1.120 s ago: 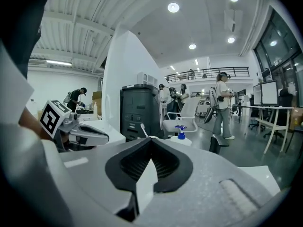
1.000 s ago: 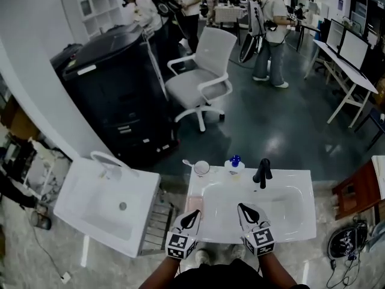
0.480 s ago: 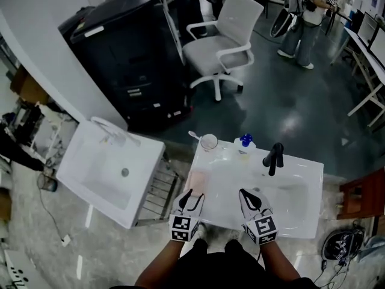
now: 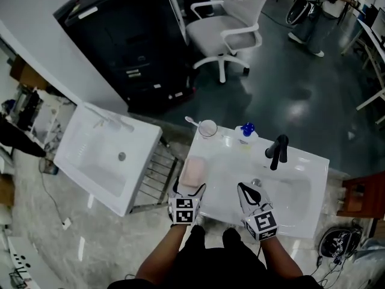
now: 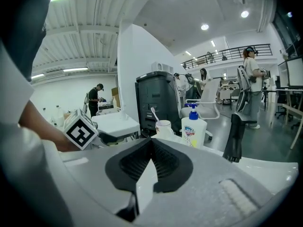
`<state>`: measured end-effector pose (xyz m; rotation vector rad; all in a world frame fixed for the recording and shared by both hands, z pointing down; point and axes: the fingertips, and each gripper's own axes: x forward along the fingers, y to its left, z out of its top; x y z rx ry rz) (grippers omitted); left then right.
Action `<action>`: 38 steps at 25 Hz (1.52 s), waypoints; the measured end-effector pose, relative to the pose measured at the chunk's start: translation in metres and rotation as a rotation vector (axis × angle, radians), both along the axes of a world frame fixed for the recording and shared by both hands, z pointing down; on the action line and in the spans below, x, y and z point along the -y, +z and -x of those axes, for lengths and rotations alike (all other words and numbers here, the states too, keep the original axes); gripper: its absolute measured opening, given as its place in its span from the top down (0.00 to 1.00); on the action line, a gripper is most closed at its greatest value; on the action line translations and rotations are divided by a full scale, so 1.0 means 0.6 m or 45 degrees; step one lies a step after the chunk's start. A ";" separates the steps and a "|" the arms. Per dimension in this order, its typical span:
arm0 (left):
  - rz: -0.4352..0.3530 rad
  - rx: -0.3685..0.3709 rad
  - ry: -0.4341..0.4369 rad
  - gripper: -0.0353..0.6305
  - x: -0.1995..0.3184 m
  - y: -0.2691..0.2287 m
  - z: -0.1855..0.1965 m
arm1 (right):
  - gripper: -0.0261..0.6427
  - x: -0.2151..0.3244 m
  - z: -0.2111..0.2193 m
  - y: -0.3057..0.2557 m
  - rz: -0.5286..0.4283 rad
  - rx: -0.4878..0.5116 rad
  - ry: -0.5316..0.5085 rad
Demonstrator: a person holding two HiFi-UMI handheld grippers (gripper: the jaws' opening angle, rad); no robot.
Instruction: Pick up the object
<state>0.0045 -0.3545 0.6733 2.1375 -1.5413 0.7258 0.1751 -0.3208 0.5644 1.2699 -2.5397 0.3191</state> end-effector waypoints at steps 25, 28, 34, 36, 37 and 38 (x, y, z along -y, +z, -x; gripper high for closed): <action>0.169 0.130 -0.025 0.27 0.022 0.070 0.013 | 0.96 0.016 -0.004 0.029 0.066 0.013 -0.064; 0.135 0.139 -0.022 0.27 0.023 0.061 0.015 | 0.95 0.015 -0.007 0.035 0.089 0.001 -0.062; 0.029 0.125 -0.014 0.27 0.030 0.012 0.014 | 0.96 0.020 0.001 0.026 0.050 0.003 -0.056; -0.016 0.114 -0.011 0.27 0.034 -0.013 0.012 | 0.96 0.024 0.003 0.020 0.032 0.002 -0.052; -0.040 0.106 -0.010 0.27 0.037 -0.026 0.011 | 0.95 0.026 0.002 0.017 0.024 0.000 -0.046; -0.066 0.097 -0.009 0.27 0.039 -0.041 0.010 | 0.96 0.028 0.000 0.015 0.016 -0.003 -0.039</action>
